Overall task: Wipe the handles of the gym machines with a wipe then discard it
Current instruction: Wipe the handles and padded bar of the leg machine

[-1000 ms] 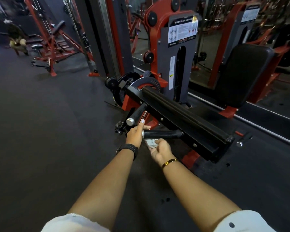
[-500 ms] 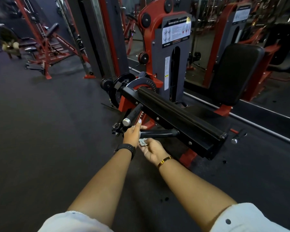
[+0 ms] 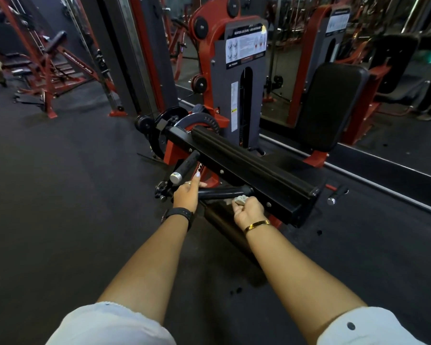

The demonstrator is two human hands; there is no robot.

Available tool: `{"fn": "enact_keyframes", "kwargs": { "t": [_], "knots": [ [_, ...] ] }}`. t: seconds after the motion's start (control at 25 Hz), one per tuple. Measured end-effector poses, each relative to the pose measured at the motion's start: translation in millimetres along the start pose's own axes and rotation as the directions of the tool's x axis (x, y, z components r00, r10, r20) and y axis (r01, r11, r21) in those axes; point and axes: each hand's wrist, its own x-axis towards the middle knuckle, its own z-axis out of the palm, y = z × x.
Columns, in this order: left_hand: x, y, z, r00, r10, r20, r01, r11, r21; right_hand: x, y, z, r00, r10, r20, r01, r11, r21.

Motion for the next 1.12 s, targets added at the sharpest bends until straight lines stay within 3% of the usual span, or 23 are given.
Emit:
{"fn": "enact_keyframes", "kwargs": {
  "t": [0.12, 0.2, 0.28, 0.36, 0.4, 0.48, 0.52, 0.56, 0.64, 0.92, 1.12],
  "knots": [
    [0.0, -1.5, 0.5, 1.0, 0.008, -0.014, -0.008, 1.0, -0.003, -8.2, 0.4, -2.8, 0.984, -0.178, -0.012, 0.177, 0.983, -0.056],
    [-1.5, 0.4, 1.1, 1.0, 0.014, -0.024, -0.014, 1.0, -0.002, -13.0, 12.6, -8.5, 0.927, -0.366, 0.089, 0.375, 0.878, -0.296],
    [-3.0, 2.8, 0.8, 1.0, 0.002, -0.027, -0.002, 1.0, -0.008, -10.8, 22.5, -20.3, 0.767, -0.572, 0.292, 0.617, 0.531, -0.581],
    [-3.7, 3.3, -0.3, 1.0, -0.004, -0.016, 0.003, 1.0, -0.021, -0.7, 19.4, -32.9, 0.566, -0.621, 0.542, 0.747, 0.108, -0.656],
    [-3.6, 2.7, -1.0, 1.0, 0.002, -0.008, -0.002, 1.0, -0.016, 6.5, 14.8, -38.3, 0.498, -0.59, 0.635, 0.743, -0.088, -0.664],
    [-2.2, 0.8, -2.2, 1.0, 0.02, -0.002, -0.02, 1.0, 0.01, 21.7, 5.6, -46.3, 0.464, -0.451, 0.762, 0.62, -0.449, -0.643],
    [-1.7, 0.3, -2.6, 1.0, 0.022, -0.003, -0.022, 1.0, 0.015, 27.9, 4.6, -49.5, 0.462, -0.384, 0.799, 0.556, -0.577, -0.599],
    [-1.9, 0.7, -3.0, 1.0, 0.018, -0.003, -0.018, 1.0, 0.012, 32.6, 5.4, -51.0, 0.462, -0.348, 0.815, 0.517, -0.641, -0.567],
    [-2.6, 1.8, -3.7, 1.0, 0.001, 0.006, -0.001, 1.0, -0.007, 33.0, 12.1, -47.5, 0.461, -0.378, 0.803, 0.501, -0.636, -0.587],
    [-0.8, -3.3, -3.2, 1.0, 0.021, 0.021, -0.021, 1.0, -0.003, 20.5, 52.5, -29.3, 0.498, -0.477, 0.724, 0.566, -0.454, -0.688],
    [0.5, -2.9, -3.9, 1.0, 0.003, 0.021, -0.002, 0.999, -0.039, 6.8, 72.6, -18.3, 0.474, -0.433, 0.767, 0.629, -0.443, -0.639]
  ]
}}
